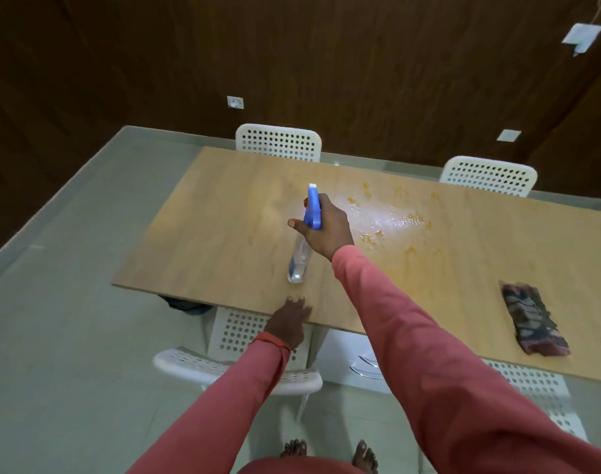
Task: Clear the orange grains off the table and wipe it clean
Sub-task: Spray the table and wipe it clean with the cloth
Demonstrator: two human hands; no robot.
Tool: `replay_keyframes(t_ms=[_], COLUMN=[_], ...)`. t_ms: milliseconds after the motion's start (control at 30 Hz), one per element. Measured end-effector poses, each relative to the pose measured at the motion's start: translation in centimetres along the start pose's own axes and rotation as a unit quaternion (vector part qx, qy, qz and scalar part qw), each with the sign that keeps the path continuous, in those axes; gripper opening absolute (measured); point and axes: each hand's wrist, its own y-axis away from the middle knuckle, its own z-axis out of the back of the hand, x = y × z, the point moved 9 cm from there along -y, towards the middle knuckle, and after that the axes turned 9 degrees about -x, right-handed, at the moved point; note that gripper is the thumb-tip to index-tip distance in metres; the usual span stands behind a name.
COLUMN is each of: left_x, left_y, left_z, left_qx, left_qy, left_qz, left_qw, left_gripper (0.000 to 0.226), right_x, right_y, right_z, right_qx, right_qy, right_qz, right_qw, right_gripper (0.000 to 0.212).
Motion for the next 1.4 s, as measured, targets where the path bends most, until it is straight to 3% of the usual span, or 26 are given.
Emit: replay_keyframes(t_ms=[367,467,533,600,700,900,1033,1167,1400], left_x=[0.0,0.2,0.4,-0.4,-3.7,-11.7,-16.1,-21.7,-27.6], left_y=[-0.6,-0.6,-1.4,-1.7,-2.7,-6.4,-9.1,-12.4,-16.9], left_z=[0.1,-0.6,-1.5,-0.9,0.2,-3.5,-6.1,-8.1,-10.0], left_qx=[0.010,0.017,-0.013,-0.041,-0.064,-0.033,-0.014,-0.005,-0.015], left_qy=[-0.047,-0.050,-0.030,-0.024,-0.019,0.027,0.026,0.032,-0.026], left_qz=[0.000,0.006,0.016,0.040,0.037,-0.051,-0.113,-0.148,-0.175], left_qw=[0.999,0.999,0.999,0.998,0.997,0.998,0.993,0.988,0.984], left_gripper=[0.055,0.051,0.067,0.063,0.029,0.033,0.035,0.040,0.042], right_x=[-1.3,-2.4,-3.8,-6.4,-12.9,-26.3,-31.6,-37.0,-45.5], right_y=[-0.9,-0.2,0.9,2.5,5.6,11.1,12.5,11.5,8.8], right_z=[-3.9,-3.7,-2.7,-0.9,3.1,12.8,19.4,25.4,30.6], right_qx=[0.051,0.066,0.067,0.054,0.016,-0.045,-0.094,-0.099,-0.028], right_qy=[0.033,0.008,-0.013,-0.021,-0.011,0.088,0.172,0.277,0.391], right_qz=[-0.017,-0.035,-0.057,-0.079,-0.133,-0.231,-0.219,-0.179,-0.157], right_qw=[0.998,0.997,0.996,0.995,0.991,0.968,0.956,0.939,0.907], right_gripper=[0.060,0.086,0.098,0.093,0.072,0.052,0.044,0.047,0.077])
